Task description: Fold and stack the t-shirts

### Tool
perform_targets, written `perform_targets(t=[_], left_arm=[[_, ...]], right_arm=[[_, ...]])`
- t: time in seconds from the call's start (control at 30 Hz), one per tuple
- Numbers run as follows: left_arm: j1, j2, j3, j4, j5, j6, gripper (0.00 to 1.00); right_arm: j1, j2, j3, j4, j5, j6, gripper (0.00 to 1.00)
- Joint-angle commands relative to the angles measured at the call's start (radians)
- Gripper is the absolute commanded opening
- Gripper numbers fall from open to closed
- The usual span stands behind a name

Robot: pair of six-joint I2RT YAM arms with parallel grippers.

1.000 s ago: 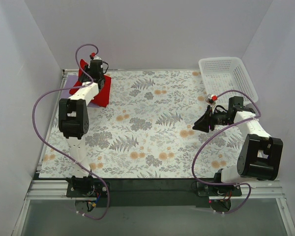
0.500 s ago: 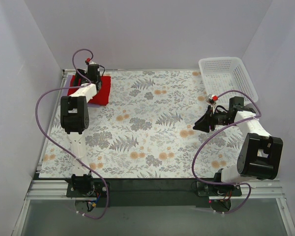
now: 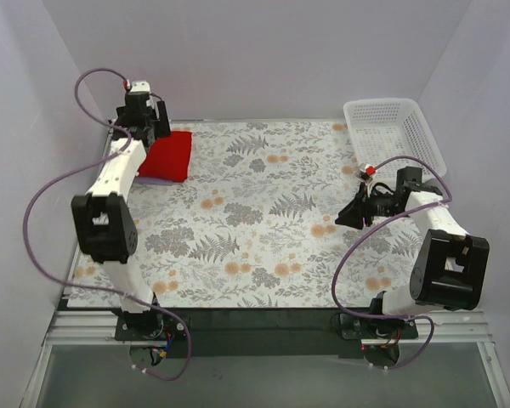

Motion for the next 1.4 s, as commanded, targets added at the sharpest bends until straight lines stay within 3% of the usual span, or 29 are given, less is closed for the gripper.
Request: perform_targets(t=[0.0,0.17,0.27,0.37,0.5,0.67,0.87,1.03,1.37], left_arm=[[-0.003,-0.313,-0.257,-0.068,0.570,-0.185,0.78],[0.006,-0.715,-0.671,-0.017,0.716,-0.246,0.78],[0.009,-0.924,-0.786,-0.016,0.713,-0.263,0.80],[0.009,-1.076,-0.884,-0.037,0.691,-0.275,0.82],[0.009,-1.178,-0.961,-0.043,0.682,-0.283,0.86],[0.009,-1.212,-1.017,-0.039,0.658,-0.297,0.90],[0.009,-1.231,-1.032,-0.028,0.633,-0.315,0.97],[0.009,-1.243,-1.041,-0.020,0.651,-0.325,0.97],[0.009,-1.244,-1.023,-0.022,0.681,-0.329,0.97]], right_arm=[[-0.007,-0.056,0.022,-0.016,0.026,-0.021,0.47],[-0.007,-0.146,0.005,0.018,0.158,0.026,0.48],[-0.007,-0.240,-0.004,0.082,0.308,0.081,0.52],[-0.013,-0.356,-0.026,0.174,0.463,0.176,0.64],[-0.019,-0.505,-0.079,0.330,0.575,0.337,0.98],[-0.018,-0.621,-0.174,0.487,0.802,0.664,0.98],[-0.018,-0.674,-0.181,0.466,0.825,0.690,0.98],[-0.021,-0.687,-0.170,0.464,0.948,0.749,0.98],[-0.021,-0.707,-0.197,0.464,1.002,0.798,0.98]])
